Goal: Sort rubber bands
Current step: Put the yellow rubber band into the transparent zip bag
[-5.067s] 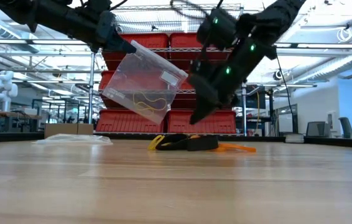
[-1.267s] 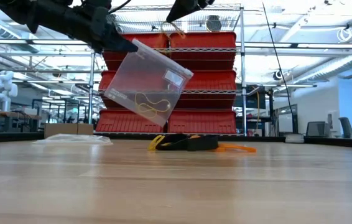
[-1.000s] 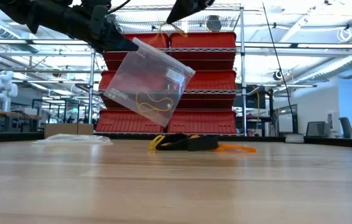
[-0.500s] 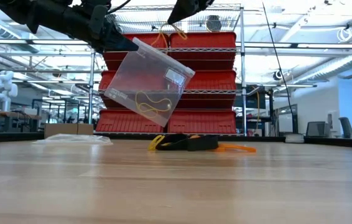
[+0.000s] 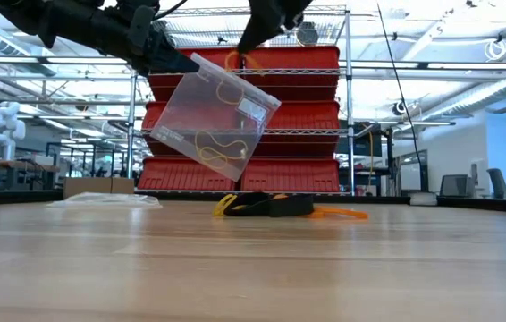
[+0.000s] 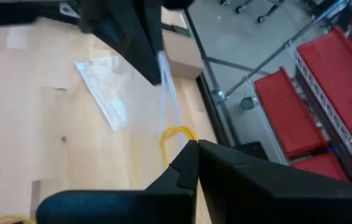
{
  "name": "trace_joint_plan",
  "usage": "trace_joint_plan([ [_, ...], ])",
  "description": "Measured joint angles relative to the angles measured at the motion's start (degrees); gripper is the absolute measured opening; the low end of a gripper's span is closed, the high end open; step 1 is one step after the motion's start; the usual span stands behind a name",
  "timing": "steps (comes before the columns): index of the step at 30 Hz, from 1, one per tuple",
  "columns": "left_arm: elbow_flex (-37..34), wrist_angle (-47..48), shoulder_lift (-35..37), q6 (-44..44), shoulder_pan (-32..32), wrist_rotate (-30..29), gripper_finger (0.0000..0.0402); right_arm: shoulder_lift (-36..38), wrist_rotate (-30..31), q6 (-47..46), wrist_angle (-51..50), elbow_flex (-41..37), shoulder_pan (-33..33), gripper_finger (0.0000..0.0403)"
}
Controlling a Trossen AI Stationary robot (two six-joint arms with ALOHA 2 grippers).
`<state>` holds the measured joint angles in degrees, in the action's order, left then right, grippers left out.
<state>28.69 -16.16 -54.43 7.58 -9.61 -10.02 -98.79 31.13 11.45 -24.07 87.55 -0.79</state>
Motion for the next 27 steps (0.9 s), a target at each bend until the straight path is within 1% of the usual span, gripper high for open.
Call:
trace_joint_plan([
  [2, 0.00, -0.02, 0.00, 0.02, 0.32, 0.44, 0.0000, -0.56, -0.69, -0.34, -0.22, 0.00, 0.77, 0.0000],
  [6, 0.32, -0.08, 0.00, 0.04, 0.87, 0.63, 0.0000, -1.23, -5.79, -2.04, 0.13, 0.00, 2.11, 0.0000],
  [13, 0.42, -0.44, -0.02, 0.15, 1.14, 0.52, 0.0000, -2.05, -9.04, -3.28, 0.23, 0.00, 2.65, 0.0000],
  [27, 0.42, -0.44, -0.02, -0.22, 1.14, -0.78, 0.0000, -1.94, -8.59, -3.79, 1.55, 0.00, 1.01, 0.0000],
])
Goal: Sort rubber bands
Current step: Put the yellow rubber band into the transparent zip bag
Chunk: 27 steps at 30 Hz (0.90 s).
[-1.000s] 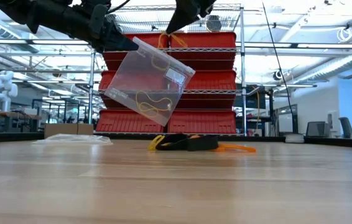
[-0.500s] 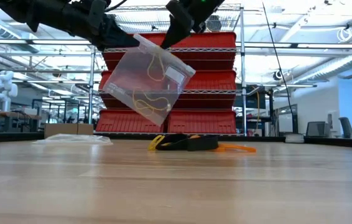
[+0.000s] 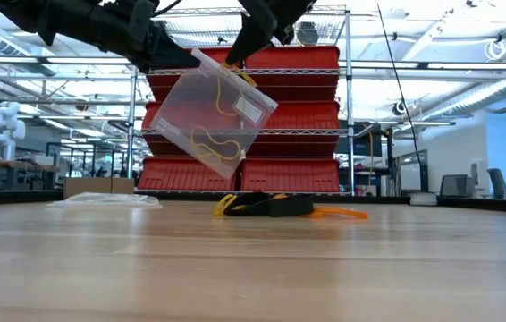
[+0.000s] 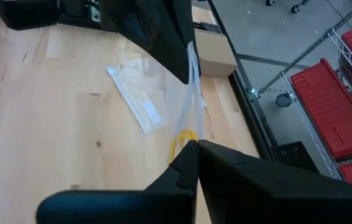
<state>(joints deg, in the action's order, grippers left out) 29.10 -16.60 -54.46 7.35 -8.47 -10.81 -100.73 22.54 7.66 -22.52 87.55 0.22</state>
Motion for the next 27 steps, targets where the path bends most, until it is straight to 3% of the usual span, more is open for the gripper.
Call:
trace_joint_plan([
  [27, 0.00, -0.46, 0.00, -1.07, 0.00, -1.44, 0.0000, 0.11, -0.43, -4.68, -1.22, 0.00, -1.24, 0.0000],
])
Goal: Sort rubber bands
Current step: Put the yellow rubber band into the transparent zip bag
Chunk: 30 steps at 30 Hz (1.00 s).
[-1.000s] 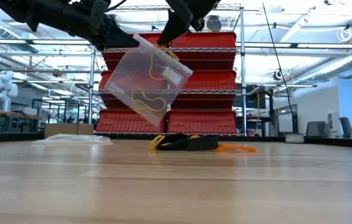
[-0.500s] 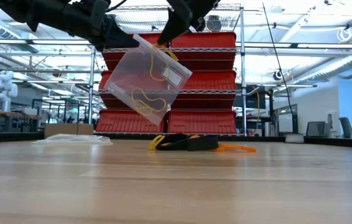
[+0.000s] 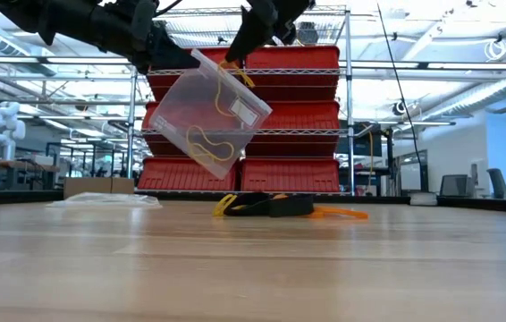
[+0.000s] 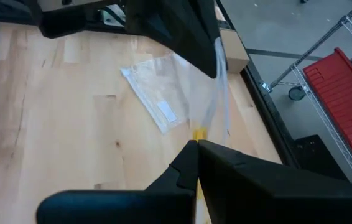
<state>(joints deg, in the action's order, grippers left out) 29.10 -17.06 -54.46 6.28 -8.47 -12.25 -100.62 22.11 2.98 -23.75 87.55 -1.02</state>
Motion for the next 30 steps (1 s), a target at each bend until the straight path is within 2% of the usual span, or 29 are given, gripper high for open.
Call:
trace_joint_plan([
  [8, 0.00, -0.29, 0.01, 0.00, 0.00, 1.40, 0.0000, -0.76, -0.02, -0.37, -0.70, -0.02, 1.76, 0.0000],
  [13, 0.00, -0.48, 0.00, 0.00, -0.02, 1.73, 0.0000, -0.76, -2.69, -0.83, -0.50, -0.04, 2.63, 0.0000],
  [30, 0.00, -0.44, 0.00, -0.07, 0.00, 1.44, 0.0000, -0.76, -2.96, -2.56, 0.96, -0.04, -0.30, 0.0000],
])
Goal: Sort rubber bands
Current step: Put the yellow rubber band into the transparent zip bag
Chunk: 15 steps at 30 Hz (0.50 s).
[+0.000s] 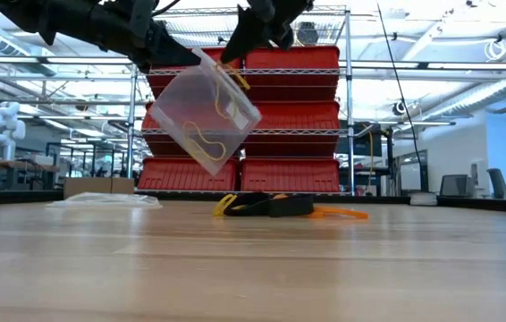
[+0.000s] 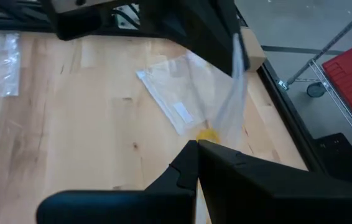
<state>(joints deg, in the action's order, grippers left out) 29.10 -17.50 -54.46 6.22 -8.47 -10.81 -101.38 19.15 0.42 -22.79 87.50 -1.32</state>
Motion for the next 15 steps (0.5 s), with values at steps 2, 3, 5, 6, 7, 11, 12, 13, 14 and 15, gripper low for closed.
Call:
trace_joint_plan([
  [2, 0.00, 0.00, 0.00, 0.00, 0.00, 0.00, 0.0000, 0.00, 0.03, -0.26, 0.31, 0.00, 0.21, 0.0000],
  [3, 0.00, 0.00, 0.00, 0.00, 0.00, 0.00, 0.0000, 0.00, 0.03, -0.32, 0.33, 0.00, 0.46, 0.0000],
  [5, 0.00, 0.00, 0.00, 0.00, 0.00, -0.02, 0.0000, 0.00, 0.03, -0.35, 0.29, 0.00, 1.06, 0.0000],
  [6, 0.00, 0.00, 0.00, 0.00, 0.00, -0.02, 0.0000, 0.00, 0.03, -0.32, 0.29, 0.00, 1.39, 0.0000],
  [7, 0.00, 0.00, 0.00, 0.00, 0.00, -0.05, 0.0000, 0.00, 0.03, -0.16, 0.27, 0.00, 1.75, 0.0000],
  [11, 0.00, 0.04, 0.00, 0.00, 0.00, -0.09, 0.0000, 0.00, -0.37, 0.53, -0.19, 0.00, 3.18, 0.0000],
  [12, 0.00, 0.04, 0.00, 0.00, 0.00, -0.09, 0.0000, 0.00, -1.29, 0.61, -0.36, 0.00, 3.48, 0.0000],
  [13, 0.00, 0.04, 0.00, 0.01, 0.00, -0.09, 0.0000, 0.00, -2.32, 0.63, -0.37, 0.00, 3.78, 0.0000],
  [14, 0.00, 0.07, 0.00, 0.04, 0.02, -0.09, 0.0000, 0.00, -3.24, 0.67, -0.39, 0.00, 4.04, 0.0000],
  [15, 0.00, 0.07, 0.00, 0.02, 0.02, -0.09, 0.0000, 0.00, -3.88, 0.67, -0.40, 0.00, 4.20, 0.0000],
])
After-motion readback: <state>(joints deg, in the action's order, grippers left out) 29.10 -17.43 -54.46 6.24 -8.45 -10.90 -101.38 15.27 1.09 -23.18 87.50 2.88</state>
